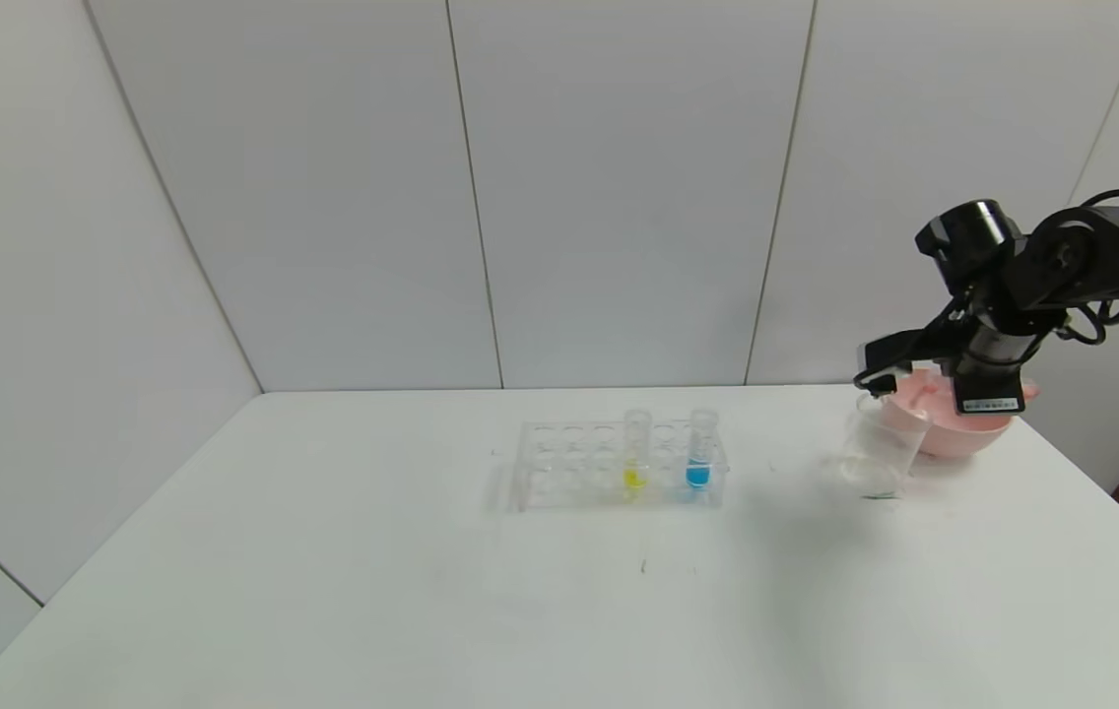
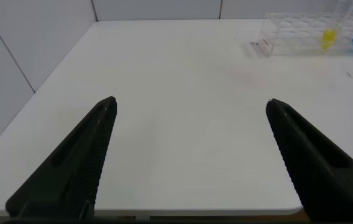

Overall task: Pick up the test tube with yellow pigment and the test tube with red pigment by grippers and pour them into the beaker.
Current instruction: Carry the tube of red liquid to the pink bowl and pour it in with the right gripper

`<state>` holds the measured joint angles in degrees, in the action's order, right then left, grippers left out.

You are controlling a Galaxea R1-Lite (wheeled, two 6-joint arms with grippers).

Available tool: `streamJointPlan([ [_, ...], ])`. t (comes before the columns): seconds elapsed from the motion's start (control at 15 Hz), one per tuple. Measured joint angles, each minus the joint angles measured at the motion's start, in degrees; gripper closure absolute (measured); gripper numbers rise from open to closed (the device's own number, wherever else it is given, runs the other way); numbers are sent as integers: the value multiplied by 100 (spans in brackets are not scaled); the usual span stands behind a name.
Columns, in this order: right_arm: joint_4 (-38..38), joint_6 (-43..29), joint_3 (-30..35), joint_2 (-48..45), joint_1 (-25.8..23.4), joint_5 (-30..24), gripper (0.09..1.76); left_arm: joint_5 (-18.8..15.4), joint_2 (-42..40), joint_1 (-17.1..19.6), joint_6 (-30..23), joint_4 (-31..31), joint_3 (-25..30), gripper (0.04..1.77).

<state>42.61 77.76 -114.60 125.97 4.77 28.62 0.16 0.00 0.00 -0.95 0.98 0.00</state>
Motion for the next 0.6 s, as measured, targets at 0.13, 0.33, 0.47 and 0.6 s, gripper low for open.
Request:
streamJointPlan([
  [0.13,-16,-11,0,13,60,233,135,0,0,0,0,0,0,9],
  [0.33,-89,-11,0,33,138,492,135,0,0,0,0,0,0,9],
  [0.47,-104,-11,0,50,177,624,135,0,0,0,2,0,0,9],
  [0.6,-144,-11,0,68,239,791,135,0,0,0,0,0,0,9],
])
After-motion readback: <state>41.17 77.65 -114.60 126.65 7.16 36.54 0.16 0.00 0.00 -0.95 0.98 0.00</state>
